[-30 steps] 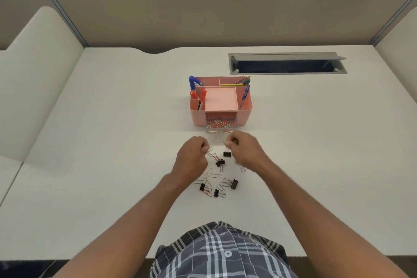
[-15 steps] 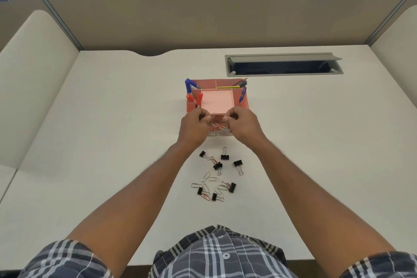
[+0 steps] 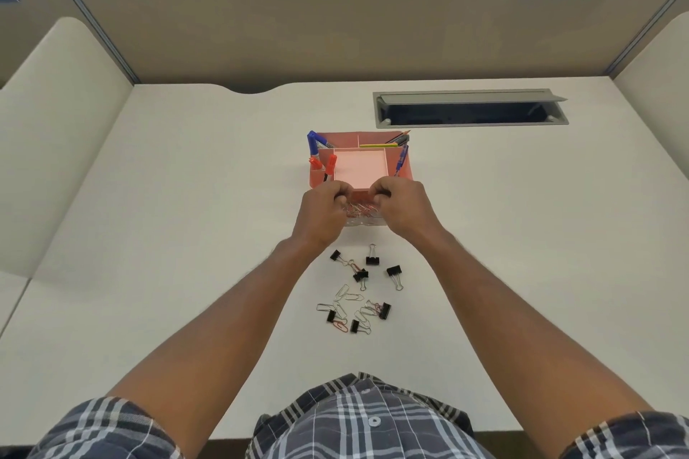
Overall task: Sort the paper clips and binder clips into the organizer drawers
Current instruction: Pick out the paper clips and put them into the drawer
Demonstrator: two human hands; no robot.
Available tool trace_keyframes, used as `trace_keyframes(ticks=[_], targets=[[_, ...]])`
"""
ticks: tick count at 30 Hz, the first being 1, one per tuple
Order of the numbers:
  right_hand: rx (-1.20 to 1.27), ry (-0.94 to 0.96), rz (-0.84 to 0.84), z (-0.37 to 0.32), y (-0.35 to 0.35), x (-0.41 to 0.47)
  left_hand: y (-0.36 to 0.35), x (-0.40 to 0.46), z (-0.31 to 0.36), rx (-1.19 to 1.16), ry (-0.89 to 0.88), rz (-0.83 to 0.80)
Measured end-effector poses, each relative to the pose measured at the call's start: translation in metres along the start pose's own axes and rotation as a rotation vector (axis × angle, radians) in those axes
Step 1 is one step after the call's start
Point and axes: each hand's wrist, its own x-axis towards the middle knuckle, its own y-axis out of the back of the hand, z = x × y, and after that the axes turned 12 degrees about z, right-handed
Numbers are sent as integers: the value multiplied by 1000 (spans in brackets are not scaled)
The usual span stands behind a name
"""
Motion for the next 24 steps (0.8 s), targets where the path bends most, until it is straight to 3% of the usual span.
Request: trace_keyframes(ticks=[4, 7, 10, 15, 19, 24], targets=[[40, -6, 37, 4, 9, -16, 10, -15, -9, -96, -31, 72], [-2, -6, -50, 13, 7, -39, 13, -38, -24, -84, -54, 56], [-144, -13, -238, 24, -4, -67, 10, -65, -48, -7, -30, -82], [-479, 159, -467, 41, -26, -106, 8, -100, -73, 213, -41, -383], [-607, 279, -418, 51, -40, -127, 6, -107, -78, 339, -188, -416], [-543, 330, -319, 57, -49, -132, -1, -106, -80, 383, -248, -378]])
